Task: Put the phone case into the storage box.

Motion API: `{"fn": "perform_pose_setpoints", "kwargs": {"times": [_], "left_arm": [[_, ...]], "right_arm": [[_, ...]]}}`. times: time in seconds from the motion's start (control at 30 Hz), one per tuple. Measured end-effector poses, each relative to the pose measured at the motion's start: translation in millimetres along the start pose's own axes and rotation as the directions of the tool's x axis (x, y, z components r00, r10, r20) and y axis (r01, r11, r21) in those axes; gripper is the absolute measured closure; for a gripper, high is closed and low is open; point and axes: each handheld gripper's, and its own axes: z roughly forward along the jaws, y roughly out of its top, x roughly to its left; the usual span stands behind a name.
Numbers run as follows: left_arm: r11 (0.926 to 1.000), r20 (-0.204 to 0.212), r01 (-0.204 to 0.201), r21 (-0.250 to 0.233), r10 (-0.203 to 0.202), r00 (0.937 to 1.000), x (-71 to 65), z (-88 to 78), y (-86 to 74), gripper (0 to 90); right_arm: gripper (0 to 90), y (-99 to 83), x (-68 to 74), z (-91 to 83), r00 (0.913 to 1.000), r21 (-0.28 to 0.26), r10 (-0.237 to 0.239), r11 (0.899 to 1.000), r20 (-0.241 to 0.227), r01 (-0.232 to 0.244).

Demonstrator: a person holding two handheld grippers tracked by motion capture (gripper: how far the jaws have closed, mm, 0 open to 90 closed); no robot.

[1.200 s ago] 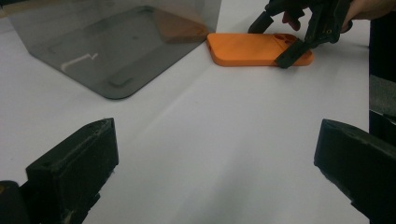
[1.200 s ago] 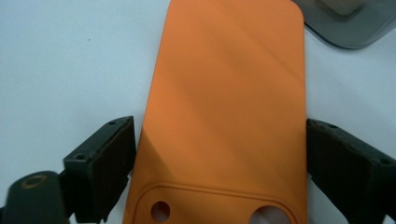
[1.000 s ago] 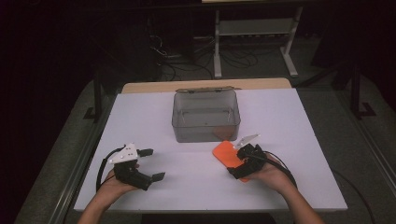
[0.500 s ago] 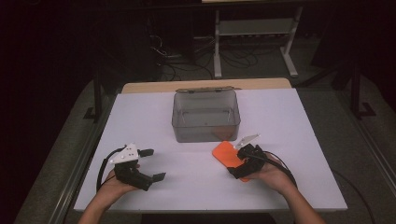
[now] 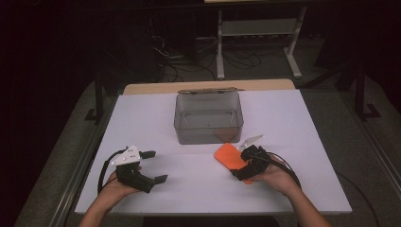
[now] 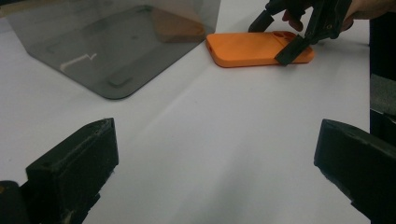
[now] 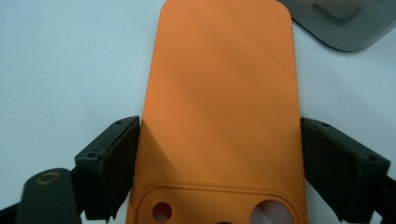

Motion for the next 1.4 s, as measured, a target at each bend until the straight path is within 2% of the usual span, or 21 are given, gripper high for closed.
{"fn": "perform_pose_setpoints", "kwargs": {"times": [0.33,0.77,1.4], "left_arm": [[1.0000,-0.001,-0.001,0.000,0.001,1.0000,0.0,-0.3,0.0,0.0],[1.0000,-0.001,-0.004,0.002,0.004,1.0000,-0.4,-0.4,-0.1,0.0],[1.0000,0.001,-0.002,0.002,0.002,1.0000,-0.9,0.5,-0.2,0.0]], "right_arm": [[14.7,3.3,0.0,-5.4,1.0000,-0.014,-0.006,1.000,-0.005,0.006],[14.6,7.2,-0.6,-12.6,0.9992,-0.016,-0.016,1.000,-0.036,0.015],[14.6,17.6,2.5,-29.1,0.9981,-0.036,-0.040,0.999,-0.047,0.038]]}}
